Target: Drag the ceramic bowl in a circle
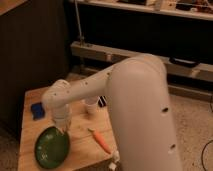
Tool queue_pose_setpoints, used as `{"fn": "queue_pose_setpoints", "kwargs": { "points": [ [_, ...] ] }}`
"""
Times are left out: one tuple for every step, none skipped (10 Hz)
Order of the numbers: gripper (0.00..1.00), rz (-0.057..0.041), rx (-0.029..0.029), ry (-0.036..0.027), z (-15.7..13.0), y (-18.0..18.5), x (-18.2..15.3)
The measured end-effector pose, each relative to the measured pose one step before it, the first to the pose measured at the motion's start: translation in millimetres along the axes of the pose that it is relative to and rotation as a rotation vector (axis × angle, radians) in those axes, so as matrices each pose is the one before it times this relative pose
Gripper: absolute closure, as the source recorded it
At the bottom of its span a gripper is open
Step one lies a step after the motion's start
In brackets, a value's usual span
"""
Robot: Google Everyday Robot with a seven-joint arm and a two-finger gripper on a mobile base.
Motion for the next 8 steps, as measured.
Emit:
{"fn": "queue_pose_setpoints", "kwargs": {
  "points": [
    [1.0,-0.00441,-0.00761,0.00204,-3.39,-0.55,16.56],
    [1.0,0.00846,-0.00879,0.006,-4.59,5.0,16.83],
    [1.0,0.0114,-0.00642,0.00324,-2.8,7.58,6.91],
    [1.0,0.02664,-0.01024,0.0048,-3.68,15.22,5.68],
    [1.0,0.0263,-0.0066,0.00258,-2.9,13.16,1.42],
    [1.0,0.03332,-0.00504,-0.00057,-1.18,14.32,-3.32],
    [1.0,0.03626,-0.00473,-0.00485,-0.05,15.37,-7.87],
    [1.0,0.04718,-0.00317,-0.01042,3.03,21.47,-15.5]
  ]
}}
